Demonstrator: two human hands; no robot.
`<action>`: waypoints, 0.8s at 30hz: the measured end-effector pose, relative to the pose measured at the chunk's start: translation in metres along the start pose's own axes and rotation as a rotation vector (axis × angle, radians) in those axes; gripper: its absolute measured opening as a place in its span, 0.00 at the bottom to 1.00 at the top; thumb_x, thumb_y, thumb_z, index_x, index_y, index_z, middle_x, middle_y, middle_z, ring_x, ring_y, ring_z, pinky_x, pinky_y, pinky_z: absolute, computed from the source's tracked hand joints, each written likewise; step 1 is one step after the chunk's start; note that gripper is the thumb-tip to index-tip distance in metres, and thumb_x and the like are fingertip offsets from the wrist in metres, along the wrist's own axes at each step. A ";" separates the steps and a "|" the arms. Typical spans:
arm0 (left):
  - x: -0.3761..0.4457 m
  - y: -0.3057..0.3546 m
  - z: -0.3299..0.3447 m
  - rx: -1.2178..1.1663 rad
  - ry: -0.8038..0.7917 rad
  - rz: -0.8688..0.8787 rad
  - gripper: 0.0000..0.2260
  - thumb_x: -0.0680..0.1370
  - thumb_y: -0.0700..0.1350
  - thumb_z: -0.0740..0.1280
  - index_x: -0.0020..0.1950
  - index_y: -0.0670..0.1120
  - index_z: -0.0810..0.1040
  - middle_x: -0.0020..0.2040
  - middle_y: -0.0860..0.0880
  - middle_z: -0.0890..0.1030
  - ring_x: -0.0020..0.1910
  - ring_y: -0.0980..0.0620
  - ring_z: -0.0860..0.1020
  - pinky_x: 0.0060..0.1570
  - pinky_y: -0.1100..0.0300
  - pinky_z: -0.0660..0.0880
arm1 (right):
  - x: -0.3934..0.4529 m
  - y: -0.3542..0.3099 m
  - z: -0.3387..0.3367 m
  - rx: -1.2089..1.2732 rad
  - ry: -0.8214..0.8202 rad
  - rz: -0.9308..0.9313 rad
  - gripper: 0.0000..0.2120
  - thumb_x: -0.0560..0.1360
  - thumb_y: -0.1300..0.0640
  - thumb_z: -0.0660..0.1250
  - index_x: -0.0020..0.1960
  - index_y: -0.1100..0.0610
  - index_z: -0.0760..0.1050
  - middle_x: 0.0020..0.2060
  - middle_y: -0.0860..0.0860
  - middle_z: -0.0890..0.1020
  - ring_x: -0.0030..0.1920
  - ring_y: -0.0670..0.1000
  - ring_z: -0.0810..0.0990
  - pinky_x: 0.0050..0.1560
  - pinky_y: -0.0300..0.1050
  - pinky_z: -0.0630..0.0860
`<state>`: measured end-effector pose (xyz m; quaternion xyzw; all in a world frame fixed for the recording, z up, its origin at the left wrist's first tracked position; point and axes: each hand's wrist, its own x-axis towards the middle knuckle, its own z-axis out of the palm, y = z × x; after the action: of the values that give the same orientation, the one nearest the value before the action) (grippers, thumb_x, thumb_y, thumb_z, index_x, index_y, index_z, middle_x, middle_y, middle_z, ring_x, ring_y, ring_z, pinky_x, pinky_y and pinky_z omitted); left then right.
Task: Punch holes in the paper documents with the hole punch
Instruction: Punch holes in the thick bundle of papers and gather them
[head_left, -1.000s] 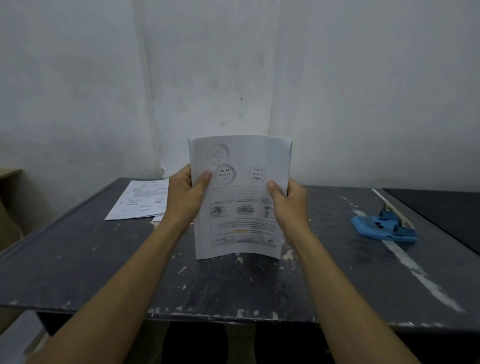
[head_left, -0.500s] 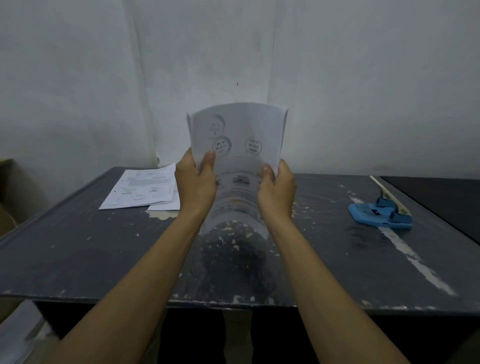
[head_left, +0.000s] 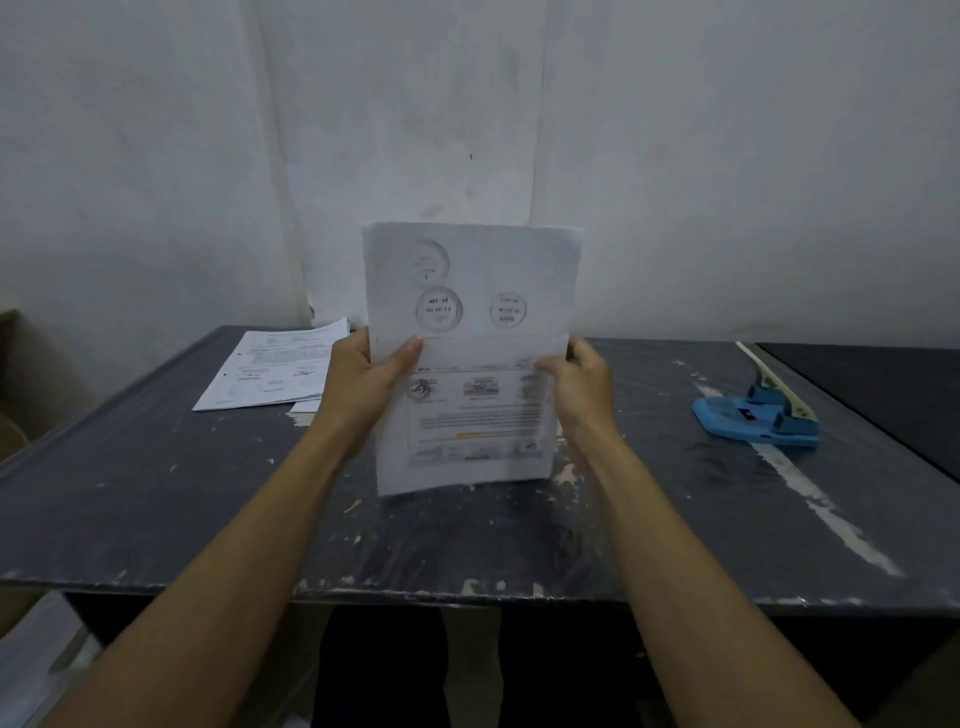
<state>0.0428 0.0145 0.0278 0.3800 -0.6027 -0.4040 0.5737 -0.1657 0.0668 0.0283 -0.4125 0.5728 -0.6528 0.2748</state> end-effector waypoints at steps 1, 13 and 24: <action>-0.002 -0.002 -0.002 -0.005 -0.010 -0.009 0.10 0.78 0.46 0.71 0.56 0.44 0.81 0.48 0.49 0.86 0.45 0.50 0.86 0.42 0.54 0.83 | 0.001 -0.001 -0.002 -0.003 -0.011 0.011 0.07 0.77 0.65 0.64 0.54 0.60 0.77 0.46 0.49 0.83 0.47 0.49 0.82 0.38 0.34 0.76; -0.013 -0.004 -0.006 -0.068 -0.030 0.042 0.14 0.77 0.44 0.71 0.61 0.40 0.78 0.51 0.46 0.86 0.48 0.47 0.85 0.44 0.51 0.83 | -0.017 0.007 0.010 0.076 0.002 0.007 0.22 0.82 0.39 0.56 0.54 0.54 0.81 0.49 0.48 0.85 0.50 0.50 0.84 0.50 0.47 0.80; 0.002 0.028 -0.017 -0.096 -0.108 0.078 0.18 0.70 0.47 0.75 0.58 0.44 0.81 0.51 0.47 0.86 0.49 0.46 0.85 0.47 0.50 0.82 | 0.005 -0.061 -0.002 -0.050 0.040 -0.344 0.21 0.74 0.56 0.70 0.65 0.54 0.69 0.58 0.50 0.80 0.56 0.51 0.80 0.46 0.43 0.80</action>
<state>0.0595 0.0226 0.0551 0.3058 -0.6271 -0.4297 0.5732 -0.1635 0.0756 0.0890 -0.4981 0.5151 -0.6840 0.1371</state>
